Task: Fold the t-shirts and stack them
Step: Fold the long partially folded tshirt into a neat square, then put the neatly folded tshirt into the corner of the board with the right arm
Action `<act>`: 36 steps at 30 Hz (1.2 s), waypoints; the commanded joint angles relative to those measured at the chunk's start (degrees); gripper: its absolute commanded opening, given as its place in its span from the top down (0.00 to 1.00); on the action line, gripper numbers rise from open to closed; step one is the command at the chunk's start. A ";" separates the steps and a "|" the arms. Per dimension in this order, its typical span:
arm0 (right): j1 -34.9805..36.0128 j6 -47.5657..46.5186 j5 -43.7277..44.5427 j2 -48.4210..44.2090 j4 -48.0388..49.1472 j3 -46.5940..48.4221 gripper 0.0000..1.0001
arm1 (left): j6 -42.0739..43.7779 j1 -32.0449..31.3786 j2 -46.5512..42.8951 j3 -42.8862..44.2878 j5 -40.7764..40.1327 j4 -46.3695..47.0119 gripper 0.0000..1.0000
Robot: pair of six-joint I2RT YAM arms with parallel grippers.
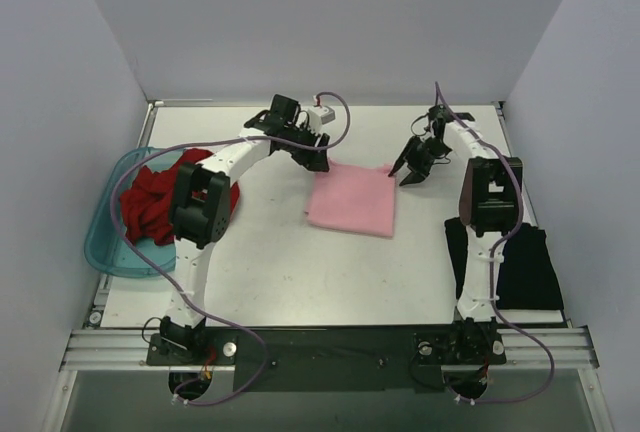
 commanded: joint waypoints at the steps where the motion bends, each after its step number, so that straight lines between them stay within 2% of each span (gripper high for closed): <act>1: -1.93 1.95 5.10 1.52 1.54 7.76 0.61 | -3.45 0.83 5.15 10.59 -8.84 3.26 0.38; 5: -1.93 -3.93 10.28 -7.85 1.45 6.21 0.61 | -3.36 2.84 5.69 17.13 -10.34 -0.70 0.36; 8: -0.18 -7.44 15.11 -15.78 3.11 -5.09 0.66 | -2.57 2.76 1.23 13.90 -9.13 -2.30 0.39; 10: 2.45 -9.12 15.65 -20.62 6.36 -12.13 0.78 | -2.66 2.15 -2.47 8.02 -4.14 -1.34 0.51; 11: 4.72 -9.48 14.78 -21.94 6.72 -13.74 0.86 | -2.92 1.45 -4.40 3.91 -2.63 -0.81 0.63; 13: 7.63 -9.92 11.37 -21.69 7.42 -16.39 0.95 | -3.45 0.22 -5.73 -0.51 -0.07 -0.36 0.76; 16: 9.84 -7.12 8.71 -18.70 8.91 -17.36 1.00 | -3.54 -1.28 -5.48 -4.65 0.47 2.17 0.77; 21: 9.58 -4.21 9.76 -10.37 9.01 -13.07 1.00 | -8.35 -1.37 -0.57 -5.63 -1.46 5.44 0.76; 25: 8.00 -2.98 10.55 -5.35 8.57 -9.99 1.00 | -14.77 -0.23 2.95 -4.93 -8.14 8.16 0.73; 28: 6.34 -2.71 11.43 -4.37 7.87 -8.67 1.00 | -16.46 0.12 4.54 -2.91 -11.31 7.82 0.72; 31: 5.54 -5.33 12.75 -5.95 6.73 -7.61 1.00 | -17.77 0.12 3.32 -2.81 -8.25 7.55 0.67; 33: 5.01 -7.27 12.75 -7.53 5.76 -7.26 0.95 | -19.00 0.39 1.92 -2.99 -6.84 7.37 0.62; 35: 4.49 -9.46 11.26 -10.07 5.06 -7.87 0.68 | -19.44 0.74 0.16 -3.51 -6.92 7.11 0.56; 36: 4.40 -10.96 10.82 -12.00 4.97 -9.26 0.62 | -19.97 1.17 -0.98 -3.61 -6.92 7.02 0.55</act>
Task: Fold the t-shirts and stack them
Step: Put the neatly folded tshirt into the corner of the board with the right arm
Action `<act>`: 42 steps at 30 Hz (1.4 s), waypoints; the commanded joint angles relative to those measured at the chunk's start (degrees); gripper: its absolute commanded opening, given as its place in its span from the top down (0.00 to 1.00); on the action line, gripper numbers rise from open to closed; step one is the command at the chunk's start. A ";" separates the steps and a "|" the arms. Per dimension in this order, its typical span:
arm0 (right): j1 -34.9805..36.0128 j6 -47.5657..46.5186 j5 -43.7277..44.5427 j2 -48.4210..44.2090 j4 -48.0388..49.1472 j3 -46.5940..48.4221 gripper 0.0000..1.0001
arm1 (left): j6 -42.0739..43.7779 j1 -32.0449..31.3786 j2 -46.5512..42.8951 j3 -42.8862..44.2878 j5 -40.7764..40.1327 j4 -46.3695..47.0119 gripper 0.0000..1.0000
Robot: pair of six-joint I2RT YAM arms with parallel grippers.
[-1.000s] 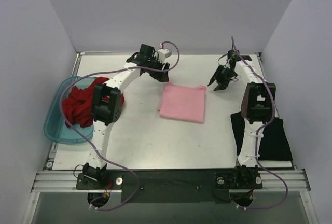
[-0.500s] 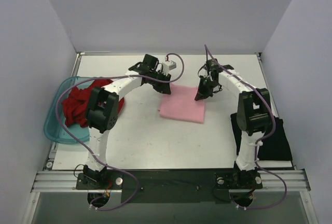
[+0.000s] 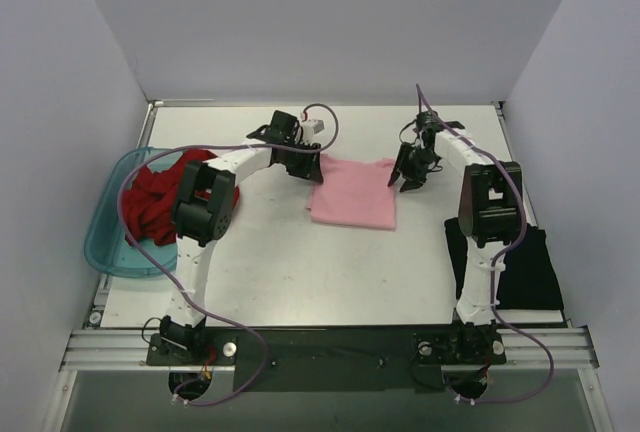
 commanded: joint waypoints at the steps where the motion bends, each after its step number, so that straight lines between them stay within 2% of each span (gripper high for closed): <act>1: -0.67 -5.97 0.30 -8.52 -3.95 -1.14 0.54 | -3.53 1.05 -6.21 0.99 0.58 0.97 0.52; 5: -0.85 -6.85 -1.36 -9.85 -3.43 -5.28 0.47 | -4.95 2.37 -9.99 -1.82 1.63 0.35 0.46; 9: -0.76 -4.74 -6.89 -4.85 -1.77 -5.37 0.46 | -4.33 2.63 -11.93 -5.07 2.16 0.08 0.44; 14: -0.59 -2.28 -10.15 -0.09 0.53 -5.89 0.48 | -8.72 1.76 -13.69 -13.42 2.60 3.95 0.44; 16: -0.85 -1.23 -11.82 0.17 3.33 -7.03 0.53 | -9.69 0.96 -13.86 -16.06 2.60 6.05 0.44; 18: -1.29 0.17 -14.36 0.79 5.52 -7.92 0.63 | -10.48 0.26 -13.52 -18.78 2.69 7.28 0.45; 19: -1.46 0.53 -15.85 1.49 5.97 -8.27 0.73 | -10.83 -0.52 -13.51 -19.23 2.69 7.64 0.45; 20: -1.81 1.32 -16.57 1.75 6.85 -8.36 0.78 | -10.92 -0.71 -13.25 -19.76 2.51 7.82 0.45; 22: -2.08 1.50 -17.80 2.11 7.47 -8.53 0.99 | -10.75 -1.23 -13.51 -19.76 2.34 7.73 0.45; 25: -2.61 -0.34 -19.47 0.88 7.21 -8.45 1.00 | -9.09 -0.27 -14.65 -17.66 1.72 6.24 0.45; 27: -3.31 -2.61 -19.39 -0.52 5.02 -7.92 1.00 | -7.07 1.22 -16.05 -15.73 1.02 4.40 0.44; 30: -3.93 -8.76 -16.76 -4.11 -3.48 -7.04 1.00 | -3.37 4.64 -19.22 -14.49 -0.65 1.85 0.44; 35: -2.79 -21.50 -10.25 -11.41 -15.88 -10.37 1.00 | 1.29 10.53 -25.36 -17.55 -0.04 0.70 0.44; 42: 3.10 -32.85 2.92 -23.97 -25.66 -16.78 1.00 | 4.02 12.12 -30.91 -19.23 1.19 1.14 0.44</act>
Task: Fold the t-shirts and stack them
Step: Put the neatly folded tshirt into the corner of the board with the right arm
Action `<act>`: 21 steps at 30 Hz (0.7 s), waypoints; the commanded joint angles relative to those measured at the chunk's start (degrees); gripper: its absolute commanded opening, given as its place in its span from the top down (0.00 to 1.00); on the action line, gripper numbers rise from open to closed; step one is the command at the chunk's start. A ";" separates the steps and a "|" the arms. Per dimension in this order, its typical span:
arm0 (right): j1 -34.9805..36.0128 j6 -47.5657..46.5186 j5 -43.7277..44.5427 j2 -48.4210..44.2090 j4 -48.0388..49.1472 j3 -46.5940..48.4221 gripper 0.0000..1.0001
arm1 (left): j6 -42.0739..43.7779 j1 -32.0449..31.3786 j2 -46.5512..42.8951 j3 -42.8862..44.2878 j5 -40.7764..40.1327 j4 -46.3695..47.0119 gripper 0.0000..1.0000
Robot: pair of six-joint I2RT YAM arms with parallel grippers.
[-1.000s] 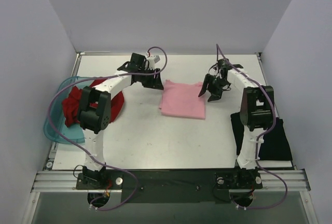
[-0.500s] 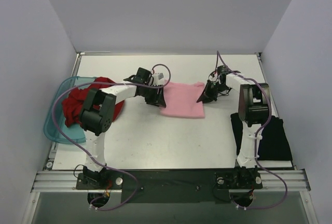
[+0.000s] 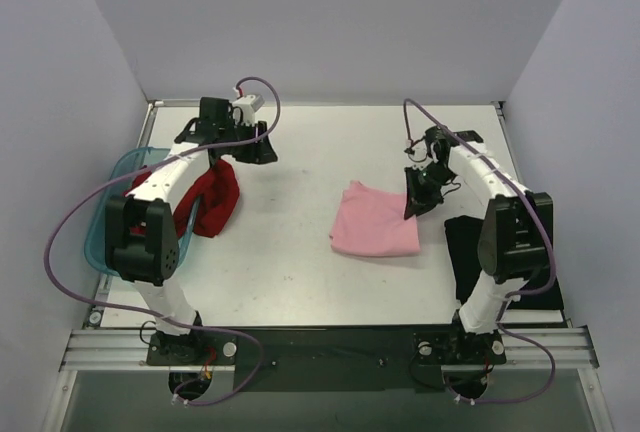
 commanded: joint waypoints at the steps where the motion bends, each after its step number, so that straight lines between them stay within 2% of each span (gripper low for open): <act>1: 5.63 -10.77 12.41 -8.14 -11.56 -4.22 1.00 | 2.93 -0.95 -3.90 -0.50 1.91 0.11 0.44; 6: 10.30 -14.63 24.56 -18.51 -13.23 -12.84 1.00 | 2.66 -0.95 -5.66 -0.33 2.97 1.17 0.44; 13: 9.61 -22.18 46.25 -32.31 -16.57 -19.60 1.00 | 1.96 -0.86 -6.54 -0.50 4.29 3.71 0.43; 21: 0.82 -23.33 51.81 -35.66 -17.98 -19.79 1.00 | 1.69 -0.95 -7.51 -1.20 4.55 5.47 0.43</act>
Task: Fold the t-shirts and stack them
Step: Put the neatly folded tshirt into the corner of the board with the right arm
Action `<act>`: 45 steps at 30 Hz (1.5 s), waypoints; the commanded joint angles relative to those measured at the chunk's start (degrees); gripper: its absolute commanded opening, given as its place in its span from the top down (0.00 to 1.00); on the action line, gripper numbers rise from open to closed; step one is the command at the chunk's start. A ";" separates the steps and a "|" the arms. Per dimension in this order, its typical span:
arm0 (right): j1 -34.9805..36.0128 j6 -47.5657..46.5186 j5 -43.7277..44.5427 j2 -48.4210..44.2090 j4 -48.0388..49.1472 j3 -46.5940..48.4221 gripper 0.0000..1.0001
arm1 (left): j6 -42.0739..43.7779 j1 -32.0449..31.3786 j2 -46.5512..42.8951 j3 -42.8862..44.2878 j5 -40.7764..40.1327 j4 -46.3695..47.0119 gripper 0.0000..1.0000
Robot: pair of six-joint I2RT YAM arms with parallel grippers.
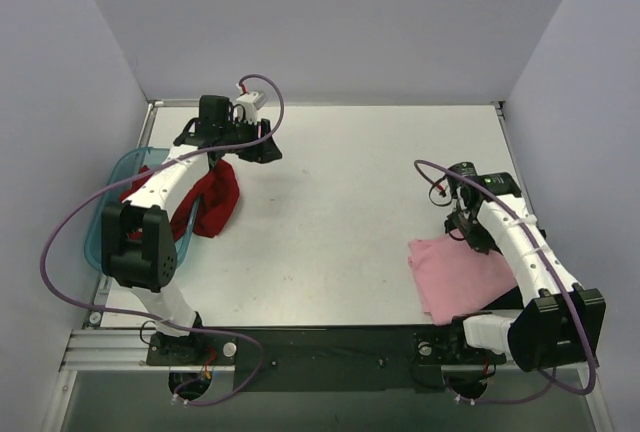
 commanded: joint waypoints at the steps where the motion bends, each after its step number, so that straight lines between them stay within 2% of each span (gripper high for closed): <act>1: -3.01 -3.21 9.54 -2.33 -4.73 0.18 1.00 | -0.03 0.10 -3.62 -0.61 1.73 3.48 0.43; 7: -4.33 -4.61 10.77 -3.39 -9.48 6.42 1.00 | -0.47 0.19 -3.79 -1.32 2.00 4.45 0.43; 10: -4.68 -7.69 11.31 -4.79 -11.85 6.43 1.00 | -0.47 0.19 -3.88 -1.32 1.74 4.63 0.43; 21: -7.49 -11.90 13.85 -7.08 -10.90 7.75 1.00 | -0.12 0.10 -4.23 -2.20 1.82 4.72 0.43; 30: -15.75 -19.47 17.72 -1.65 4.48 1.95 1.00 | -0.64 0.10 -4.23 -2.55 2.09 5.51 0.43; 39: -20.67 -16.49 13.77 6.01 15.11 -3.85 1.00 | -1.26 0.19 -4.67 -3.52 2.70 6.39 0.43; 45: -26.21 -11.83 13.86 8.91 18.98 -1.57 1.00 | -1.52 0.19 -4.32 -3.52 2.70 6.39 0.43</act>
